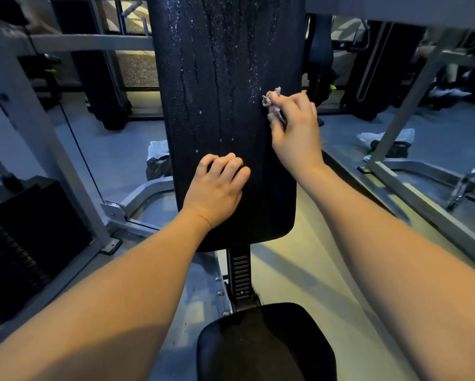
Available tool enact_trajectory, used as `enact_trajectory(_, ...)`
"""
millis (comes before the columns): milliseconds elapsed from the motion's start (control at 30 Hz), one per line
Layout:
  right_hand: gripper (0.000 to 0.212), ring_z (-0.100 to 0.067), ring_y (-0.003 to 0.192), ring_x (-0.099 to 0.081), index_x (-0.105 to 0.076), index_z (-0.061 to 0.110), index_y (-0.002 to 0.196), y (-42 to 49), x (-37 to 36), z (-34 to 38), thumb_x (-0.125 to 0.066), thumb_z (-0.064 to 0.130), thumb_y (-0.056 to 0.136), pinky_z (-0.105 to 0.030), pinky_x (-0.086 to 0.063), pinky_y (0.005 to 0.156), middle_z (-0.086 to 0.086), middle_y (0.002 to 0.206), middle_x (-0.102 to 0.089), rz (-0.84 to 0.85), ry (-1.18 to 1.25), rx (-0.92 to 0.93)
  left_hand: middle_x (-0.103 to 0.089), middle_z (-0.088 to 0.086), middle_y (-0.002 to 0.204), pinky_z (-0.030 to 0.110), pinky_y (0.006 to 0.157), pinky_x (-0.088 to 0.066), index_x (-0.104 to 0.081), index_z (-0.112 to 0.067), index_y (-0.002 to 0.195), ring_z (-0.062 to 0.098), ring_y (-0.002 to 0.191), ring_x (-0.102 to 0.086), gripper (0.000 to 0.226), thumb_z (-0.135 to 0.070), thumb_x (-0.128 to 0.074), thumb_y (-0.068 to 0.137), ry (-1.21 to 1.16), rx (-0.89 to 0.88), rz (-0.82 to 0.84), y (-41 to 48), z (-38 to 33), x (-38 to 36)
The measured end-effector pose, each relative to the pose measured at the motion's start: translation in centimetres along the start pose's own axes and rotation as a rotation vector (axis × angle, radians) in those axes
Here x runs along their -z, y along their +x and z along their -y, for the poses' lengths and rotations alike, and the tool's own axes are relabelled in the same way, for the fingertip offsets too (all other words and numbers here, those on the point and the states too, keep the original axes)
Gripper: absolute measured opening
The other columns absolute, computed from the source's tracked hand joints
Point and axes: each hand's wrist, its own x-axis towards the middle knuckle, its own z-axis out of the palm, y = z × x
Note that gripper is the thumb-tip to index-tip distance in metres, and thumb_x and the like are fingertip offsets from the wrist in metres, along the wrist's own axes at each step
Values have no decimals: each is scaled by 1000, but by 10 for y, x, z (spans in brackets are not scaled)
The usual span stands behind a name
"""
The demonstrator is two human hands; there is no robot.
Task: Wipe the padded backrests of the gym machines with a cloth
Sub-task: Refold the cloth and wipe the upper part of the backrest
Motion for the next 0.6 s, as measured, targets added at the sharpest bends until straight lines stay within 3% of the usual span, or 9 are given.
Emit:
enact_trajectory(167, 36, -27, 110, -52, -65, 16, 131, -11, -5, 14, -59, 13, 96, -31, -44, 96, -7, 115, -57, -16, 46, -172, -54, 8, 127, 46, 115, -27, -63, -15, 118, 30, 123, -47, 40, -19, -64, 78, -175, 24, 93, -21, 7, 38)
enact_trajectory(267, 35, -26, 113, -52, -64, 12, 130, -26, -17, 31, -62, 12, 95, -27, -42, 99, -8, 118, -55, -54, 129, -272, -50, 11, 127, 49, 109, -33, -57, -11, 122, 31, 121, -41, 44, -16, -70, 80, -241, 338, 9, -53, 23, 57)
enact_trajectory(367, 33, -24, 109, -52, -65, 13, 127, -50, -35, 61, -63, 12, 94, -20, -36, 94, -8, 116, -56, -39, 172, -296, -41, 12, 138, 52, 107, -35, -44, -7, 137, 32, 127, -36, 62, -27, -73, 86, -275, 605, 76, -71, 38, 68)
enact_trajectory(433, 30, -27, 103, -54, -65, 16, 122, -71, -50, 85, -60, 9, 93, -23, -35, 92, -6, 112, -59, 27, 163, -119, -34, 12, 146, 51, 110, -34, -34, -6, 147, 32, 134, -32, 79, -33, -76, 86, -317, 648, 194, -72, 44, 71)
enact_trajectory(500, 31, -31, 100, -54, -63, 14, 122, -90, -63, 98, -54, 8, 94, -32, -42, 94, -6, 109, -60, 175, 98, 183, -27, 9, 152, 50, 112, -33, -24, -8, 153, 30, 139, -27, 90, -36, -76, 85, -359, 637, 308, -73, 48, 72)
enact_trajectory(600, 32, -33, 101, -51, -63, 8, 127, -74, -56, 83, -50, 8, 98, -43, -52, 83, -11, 110, -59, 277, -73, 500, -21, 7, 155, 51, 113, -34, -15, -11, 158, 30, 142, -24, 95, -32, -74, 86, -416, 602, 404, -75, 50, 71)
